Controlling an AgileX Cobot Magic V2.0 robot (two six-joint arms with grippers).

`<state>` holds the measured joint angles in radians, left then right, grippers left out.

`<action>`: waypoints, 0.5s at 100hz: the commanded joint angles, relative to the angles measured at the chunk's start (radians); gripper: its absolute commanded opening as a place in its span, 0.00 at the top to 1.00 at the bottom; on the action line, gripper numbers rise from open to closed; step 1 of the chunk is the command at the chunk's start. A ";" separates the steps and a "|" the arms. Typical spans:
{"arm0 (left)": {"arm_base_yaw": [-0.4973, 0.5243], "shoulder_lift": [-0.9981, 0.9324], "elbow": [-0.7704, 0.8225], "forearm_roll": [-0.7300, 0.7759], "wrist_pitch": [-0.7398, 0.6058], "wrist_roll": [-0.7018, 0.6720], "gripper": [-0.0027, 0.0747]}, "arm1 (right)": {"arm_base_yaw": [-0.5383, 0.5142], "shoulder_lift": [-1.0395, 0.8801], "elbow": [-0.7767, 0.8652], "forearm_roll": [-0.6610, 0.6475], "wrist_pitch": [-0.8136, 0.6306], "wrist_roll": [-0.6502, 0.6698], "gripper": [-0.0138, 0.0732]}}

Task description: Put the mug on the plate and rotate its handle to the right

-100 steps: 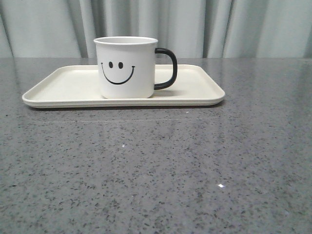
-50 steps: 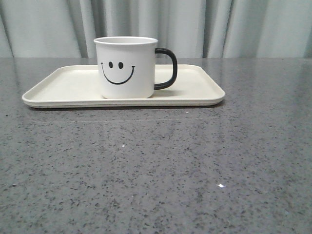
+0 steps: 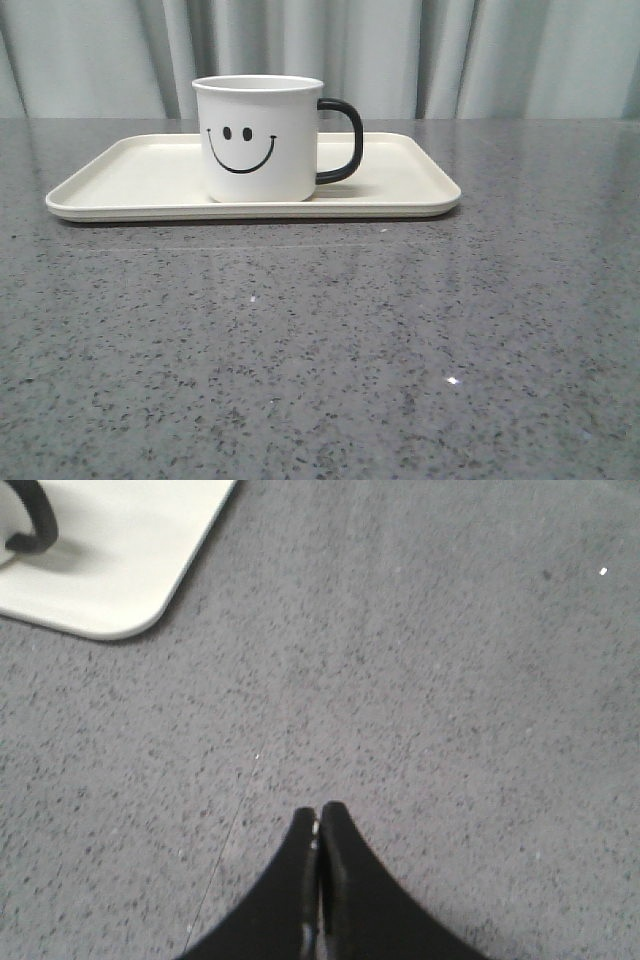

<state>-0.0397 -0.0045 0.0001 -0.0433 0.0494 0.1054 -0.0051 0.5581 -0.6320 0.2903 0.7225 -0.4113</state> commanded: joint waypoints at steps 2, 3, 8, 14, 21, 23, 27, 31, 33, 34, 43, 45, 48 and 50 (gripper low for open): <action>-0.008 -0.029 0.010 -0.002 -0.072 -0.013 0.99 | 0.010 -0.021 0.013 0.004 -0.152 0.004 0.92; -0.008 -0.029 0.010 -0.002 -0.072 -0.013 0.99 | 0.013 -0.024 0.017 0.004 -0.161 0.005 0.92; -0.008 -0.029 0.010 -0.002 -0.072 -0.013 0.99 | 0.025 -0.045 0.052 0.004 -0.235 0.008 0.92; -0.008 -0.029 0.010 -0.002 -0.072 -0.013 0.99 | 0.039 -0.079 0.103 -0.001 -0.307 0.012 0.92; -0.008 -0.029 0.010 -0.002 -0.072 -0.013 0.99 | 0.057 -0.122 0.163 -0.038 -0.383 0.047 0.92; -0.008 -0.029 0.010 -0.002 -0.072 -0.013 0.99 | 0.063 -0.137 0.181 -0.056 -0.402 0.068 0.92; -0.008 -0.029 0.010 -0.002 -0.072 -0.013 0.99 | 0.073 -0.163 0.211 -0.106 -0.435 0.122 0.92; -0.008 -0.029 0.010 -0.002 -0.072 -0.013 0.99 | 0.083 -0.196 0.246 -0.156 -0.457 0.192 0.92; -0.008 -0.029 0.010 -0.002 -0.072 -0.013 0.99 | 0.085 -0.213 0.263 -0.187 -0.468 0.218 0.92; -0.008 -0.029 0.010 -0.002 -0.072 -0.013 0.99 | 0.088 -0.218 0.269 -0.209 -0.476 0.244 0.92; -0.008 -0.029 0.010 -0.002 -0.072 -0.013 0.99 | 0.095 -0.291 0.342 -0.323 -0.519 0.411 0.92; -0.008 -0.029 0.010 -0.002 -0.072 -0.013 0.99 | 0.095 -0.306 0.357 -0.345 -0.529 0.437 0.92; -0.008 -0.029 0.010 -0.002 -0.072 -0.013 0.99 | 0.095 -0.325 0.377 -0.375 -0.546 0.472 0.92; -0.008 -0.029 0.010 -0.002 -0.072 -0.013 0.99 | 0.095 -0.338 0.393 -0.385 -0.554 0.494 0.92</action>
<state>-0.0397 -0.0045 0.0001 -0.0433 0.0494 0.1054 0.0878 0.2633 -0.2616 0.0060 0.3011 -0.0433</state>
